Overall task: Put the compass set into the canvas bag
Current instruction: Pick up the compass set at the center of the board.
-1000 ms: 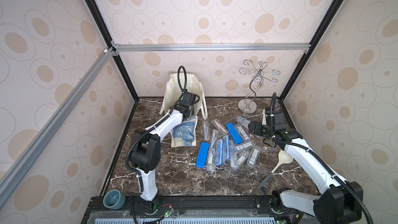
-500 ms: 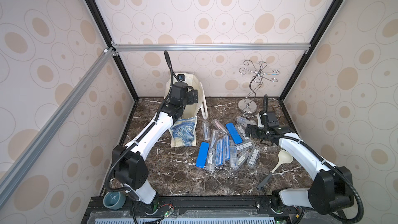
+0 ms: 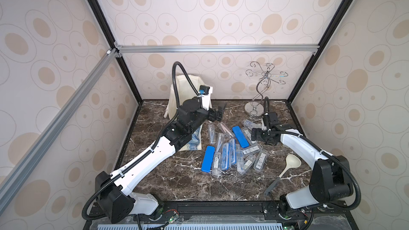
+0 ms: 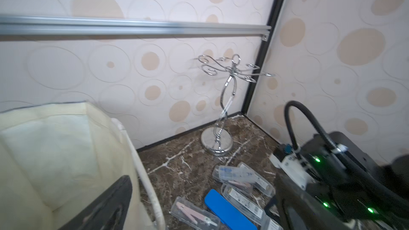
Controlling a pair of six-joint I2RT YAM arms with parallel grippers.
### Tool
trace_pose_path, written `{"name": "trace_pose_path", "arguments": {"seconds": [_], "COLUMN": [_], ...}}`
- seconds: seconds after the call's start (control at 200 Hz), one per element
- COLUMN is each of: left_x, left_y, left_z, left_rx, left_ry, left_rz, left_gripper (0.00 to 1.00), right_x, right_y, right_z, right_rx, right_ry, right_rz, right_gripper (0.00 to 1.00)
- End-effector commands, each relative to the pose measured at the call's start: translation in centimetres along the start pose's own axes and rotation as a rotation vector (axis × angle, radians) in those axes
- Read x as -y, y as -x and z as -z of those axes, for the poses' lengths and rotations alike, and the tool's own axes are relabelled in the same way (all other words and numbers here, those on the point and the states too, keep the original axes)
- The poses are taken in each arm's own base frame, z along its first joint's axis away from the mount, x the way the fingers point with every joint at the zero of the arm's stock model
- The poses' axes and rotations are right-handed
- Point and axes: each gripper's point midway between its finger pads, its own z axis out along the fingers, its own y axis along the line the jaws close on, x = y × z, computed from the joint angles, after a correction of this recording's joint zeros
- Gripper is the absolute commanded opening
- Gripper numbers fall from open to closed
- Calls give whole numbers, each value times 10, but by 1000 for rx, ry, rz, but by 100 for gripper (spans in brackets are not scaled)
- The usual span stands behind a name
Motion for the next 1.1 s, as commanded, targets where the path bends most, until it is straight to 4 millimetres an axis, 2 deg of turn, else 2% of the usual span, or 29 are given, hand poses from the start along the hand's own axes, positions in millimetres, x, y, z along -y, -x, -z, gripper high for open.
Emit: {"name": "trace_pose_path", "arguments": {"seconds": [0.0,0.12,0.2,0.35,0.46,0.63,1.09], "left_x": [33,64,79,94,98,91,84], "left_y": [-36,-76,-97,-131,-142,-158,-175], "left_z": [-14,-24,-31,-37,-39,-41,-45], "left_rx": [-61,-123,-154,-188,-180,-201,-227], "left_ry": [-79,-126,-144,-174,-194,-157,-120], "left_rz": [33,41,63,130,173,184,166], "left_gripper": [100,100,100,100,100,100,100], "right_x": [3,5,-2,-7,-9,-14,-23], "right_y": [-11,-23,-27,-23,-19,-12,7], "right_z": [-5,-15,-24,-44,-56,-72,-99], "right_rx": [-65,-111,-131,-156,-175,-176,-188], "right_ry": [-12,-20,21,28,24,32,29], "right_rz": [18,24,41,57,71,82,150], "right_gripper": [92,87,81,72,68,67,66]}}
